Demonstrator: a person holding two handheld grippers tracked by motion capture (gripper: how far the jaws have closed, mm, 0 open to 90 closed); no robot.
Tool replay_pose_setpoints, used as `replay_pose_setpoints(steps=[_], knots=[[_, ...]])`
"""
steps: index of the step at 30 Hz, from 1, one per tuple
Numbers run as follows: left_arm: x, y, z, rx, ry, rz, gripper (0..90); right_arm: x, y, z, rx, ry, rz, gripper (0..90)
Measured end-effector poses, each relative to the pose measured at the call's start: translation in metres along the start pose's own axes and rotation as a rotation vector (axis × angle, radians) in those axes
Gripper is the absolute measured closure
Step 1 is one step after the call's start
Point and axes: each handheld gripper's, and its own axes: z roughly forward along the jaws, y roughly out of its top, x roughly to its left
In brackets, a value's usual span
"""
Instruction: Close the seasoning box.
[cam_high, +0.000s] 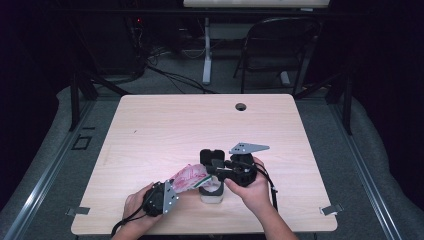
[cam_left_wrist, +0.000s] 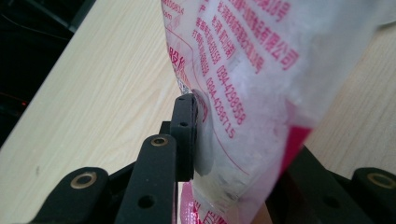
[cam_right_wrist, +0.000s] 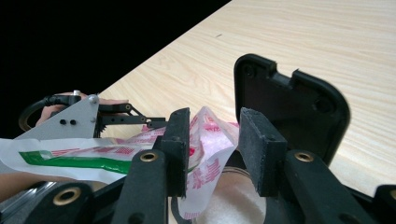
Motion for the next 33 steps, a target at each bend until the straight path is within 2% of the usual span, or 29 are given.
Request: replay_pose_setpoints(steps=[7, 12, 17, 23, 33], knots=[[0.005, -0.004, 0.003, -0.005, -0.036, -0.064, 72.9, 0.0, 0.002, -0.006, -0.051, -0.016, 0.009, 62.8], [0.009, -0.005, 0.005, -0.012, -0.056, -0.104, 73.1, -0.002, 0.003, -0.009, -0.053, -0.024, 0.013, 62.5], [0.015, -0.01, 0.007, -0.023, -0.087, -0.166, 73.3, -0.003, 0.004, -0.011, -0.064, -0.034, 0.012, 61.1], [0.025, -0.018, 0.01, -0.054, -0.139, -0.3, 73.7, -0.003, 0.007, -0.017, -0.066, -0.048, -0.002, 60.9], [0.038, -0.031, 0.015, -0.1, -0.215, -0.485, 74.3, -0.007, 0.01, -0.026, -0.091, -0.065, 0.003, 60.9]])
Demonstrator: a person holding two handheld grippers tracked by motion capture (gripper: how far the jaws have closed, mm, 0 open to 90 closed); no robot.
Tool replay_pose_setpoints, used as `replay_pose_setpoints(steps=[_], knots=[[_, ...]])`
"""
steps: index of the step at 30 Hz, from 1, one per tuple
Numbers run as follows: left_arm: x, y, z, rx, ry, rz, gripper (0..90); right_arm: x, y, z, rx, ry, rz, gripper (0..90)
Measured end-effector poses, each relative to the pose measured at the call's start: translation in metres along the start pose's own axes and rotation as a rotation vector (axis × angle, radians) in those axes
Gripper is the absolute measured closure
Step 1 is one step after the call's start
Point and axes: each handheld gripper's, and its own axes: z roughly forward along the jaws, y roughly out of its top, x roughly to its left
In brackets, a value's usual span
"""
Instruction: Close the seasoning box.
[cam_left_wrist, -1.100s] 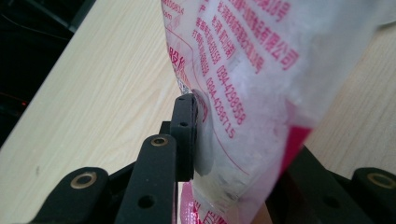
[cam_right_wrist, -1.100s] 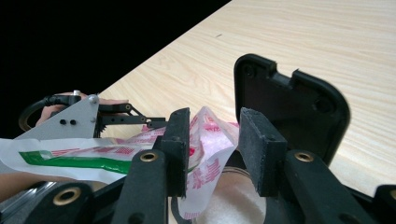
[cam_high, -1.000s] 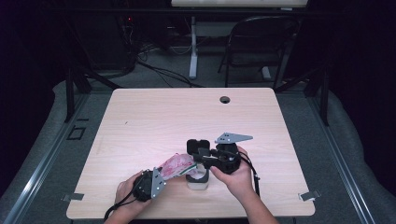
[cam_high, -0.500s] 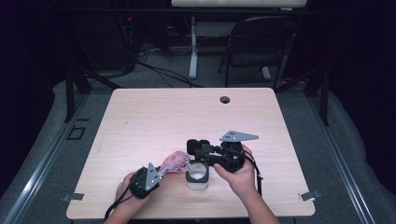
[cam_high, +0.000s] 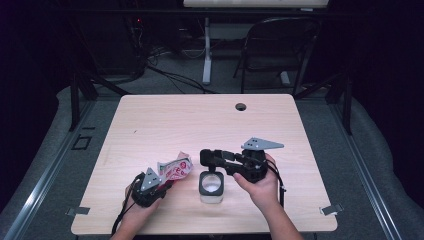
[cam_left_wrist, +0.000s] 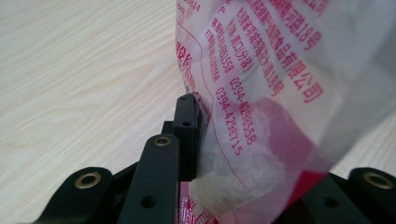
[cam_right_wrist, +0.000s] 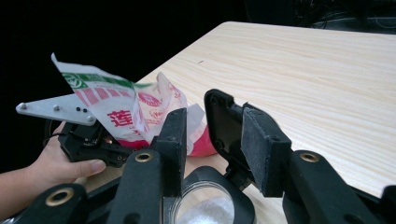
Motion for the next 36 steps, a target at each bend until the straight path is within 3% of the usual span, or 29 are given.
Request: replay_pose_setpoints(steps=[7, 16, 20, 24, 32, 36], knots=[[0.01, -0.002, -0.003, -0.035, -0.023, -0.082, 75.1, -0.008, 0.001, -0.005, -0.024, -0.029, 0.016, 59.9], [0.023, -0.003, -0.013, -0.071, 0.029, -0.142, 75.6, -0.022, -0.003, -0.002, -0.016, -0.065, 0.055, 50.8], [0.033, -0.005, -0.021, -0.08, 0.084, -0.176, 75.8, -0.026, -0.006, 0.007, 0.039, -0.061, 0.055, 46.5], [0.046, -0.01, -0.032, -0.097, 0.154, -0.236, 75.9, -0.025, -0.008, 0.016, 0.079, -0.072, 0.019, 45.5], [0.068, -0.022, -0.054, -0.118, 0.331, -0.325, 76.0, -0.028, -0.012, 0.029, 0.093, -0.083, -0.007, 46.4], [0.078, -0.031, -0.06, -0.105, 0.388, -0.376, 76.1, -0.026, -0.014, 0.034, 0.089, -0.081, -0.025, 46.8]])
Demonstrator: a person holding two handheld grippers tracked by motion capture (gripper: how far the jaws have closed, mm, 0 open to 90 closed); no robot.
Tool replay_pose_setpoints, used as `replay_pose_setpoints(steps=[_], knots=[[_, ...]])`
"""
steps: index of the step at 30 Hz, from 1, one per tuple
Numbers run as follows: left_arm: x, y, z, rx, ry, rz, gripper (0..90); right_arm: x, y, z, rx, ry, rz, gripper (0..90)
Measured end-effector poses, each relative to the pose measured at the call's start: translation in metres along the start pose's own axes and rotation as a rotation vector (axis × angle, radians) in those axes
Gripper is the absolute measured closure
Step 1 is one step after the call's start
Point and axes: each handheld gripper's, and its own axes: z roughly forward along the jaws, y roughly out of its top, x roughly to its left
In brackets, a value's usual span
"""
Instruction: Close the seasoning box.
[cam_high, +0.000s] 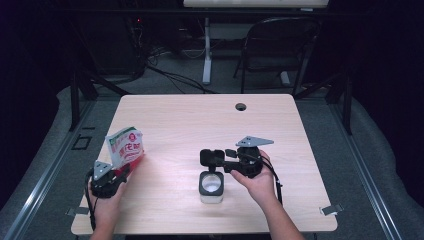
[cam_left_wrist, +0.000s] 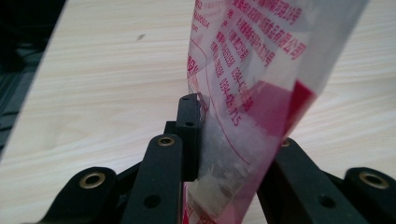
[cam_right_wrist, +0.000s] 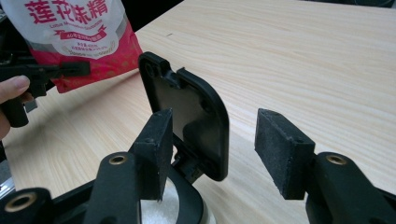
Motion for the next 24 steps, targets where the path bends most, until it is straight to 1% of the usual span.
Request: replay_pose_setpoints(steps=[3, 4, 5, 6, 8, 13, 16, 17, 19, 21, 23, 24], knots=[[0.003, -0.001, 0.0, 0.01, 0.016, -0.017, 76.1, 0.002, 0.0, 0.002, -0.002, 0.001, -0.025, 48.0], [0.003, -0.001, 0.0, 0.006, 0.019, -0.022, 76.0, 0.002, 0.0, 0.002, 0.004, 0.0, -0.04, 48.9], [0.003, -0.001, 0.001, -0.004, 0.015, -0.025, 75.9, 0.003, -0.001, 0.003, 0.0, 0.002, -0.046, 49.7], [0.003, -0.001, 0.0, -0.002, 0.011, -0.023, 75.7, 0.003, -0.001, 0.003, -0.003, 0.003, -0.052, 50.7], [0.002, -0.001, 0.0, -0.001, 0.011, -0.014, 75.6, 0.004, -0.001, 0.004, -0.002, 0.008, -0.056, 53.1], [0.002, -0.001, 0.001, 0.004, 0.002, -0.025, 74.4, 0.005, -0.002, 0.006, 0.02, 0.014, -0.073, 60.1], [0.002, -0.001, 0.001, 0.008, -0.001, -0.026, 73.0, 0.006, -0.002, 0.006, 0.02, 0.001, -0.079, 63.9], [0.001, -0.001, 0.001, 0.011, 0.003, -0.023, 72.0, 0.005, -0.002, 0.006, 0.02, -0.001, -0.079, 65.6], [0.0, -0.001, 0.001, 0.0, -0.003, -0.018, 69.6, 0.004, -0.002, 0.005, 0.019, -0.007, -0.08, 68.7], [-0.002, 0.0, -0.002, -0.026, -0.014, -0.011, 64.7, 0.004, -0.002, 0.005, 0.023, -0.015, -0.084, 71.1], [-0.005, 0.002, -0.004, -0.048, -0.02, 0.012, 59.2, 0.004, -0.003, 0.004, 0.022, -0.019, -0.091, 71.7], [-0.008, 0.003, -0.004, -0.053, -0.014, 0.03, 56.1, 0.004, -0.003, 0.004, 0.023, -0.02, -0.096, 71.9]])
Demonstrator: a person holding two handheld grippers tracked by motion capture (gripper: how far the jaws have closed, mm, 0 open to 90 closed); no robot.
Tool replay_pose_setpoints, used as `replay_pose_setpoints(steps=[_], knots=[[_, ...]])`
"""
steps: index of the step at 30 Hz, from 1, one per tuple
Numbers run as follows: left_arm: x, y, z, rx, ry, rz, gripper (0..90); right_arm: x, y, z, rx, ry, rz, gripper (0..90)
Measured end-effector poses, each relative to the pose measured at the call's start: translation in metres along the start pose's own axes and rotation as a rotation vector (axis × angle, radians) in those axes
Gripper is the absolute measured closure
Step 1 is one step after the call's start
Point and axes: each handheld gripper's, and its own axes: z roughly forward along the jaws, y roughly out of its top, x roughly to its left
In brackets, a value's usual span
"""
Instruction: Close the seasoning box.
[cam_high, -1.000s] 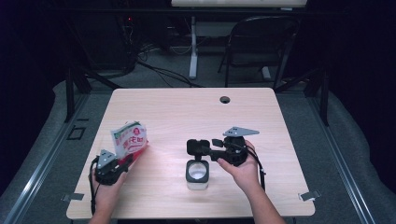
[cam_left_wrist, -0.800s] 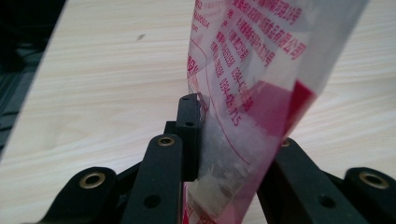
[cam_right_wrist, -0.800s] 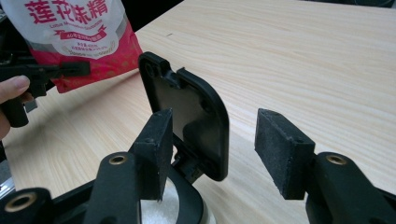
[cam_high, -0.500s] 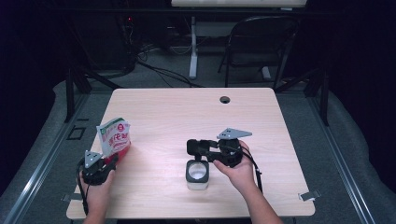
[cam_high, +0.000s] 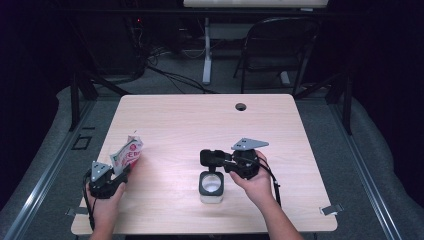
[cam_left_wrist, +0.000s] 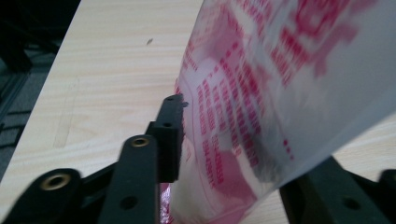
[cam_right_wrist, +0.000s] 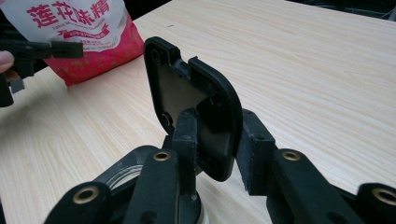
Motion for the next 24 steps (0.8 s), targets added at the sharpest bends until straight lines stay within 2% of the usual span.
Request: replay_pose_setpoints(steps=[1, 4, 7, 13, 17, 18, 24], knots=[[-0.002, 0.001, -0.001, 0.002, 0.008, 0.025, 53.9, 0.0, 0.0, 0.0, 0.0, 0.0, -0.004, 72.1], [-0.007, 0.002, -0.002, -0.002, 0.007, 0.061, 52.9, 0.0, 0.0, -0.001, 0.001, 0.0, -0.012, 72.7], [-0.011, 0.003, -0.002, -0.02, -0.017, 0.067, 50.3, 0.0, 0.0, -0.001, 0.003, -0.001, -0.018, 73.2], [-0.023, 0.006, -0.008, -0.056, -0.09, 0.121, 48.4, 0.001, 0.0, -0.003, 0.014, -0.01, -0.038, 74.1], [-0.033, 0.01, -0.01, -0.042, -0.157, 0.119, 46.2, 0.003, 0.0, -0.005, 0.017, -0.018, -0.048, 74.7], [-0.036, 0.011, -0.011, -0.024, -0.168, 0.121, 45.7, 0.003, 0.0, -0.005, 0.018, -0.017, -0.051, 74.8], [-0.06, 0.013, -0.009, 0.006, -0.25, 0.137, 31.2, 0.005, -0.001, -0.007, 0.025, -0.03, -0.079, 75.6]])
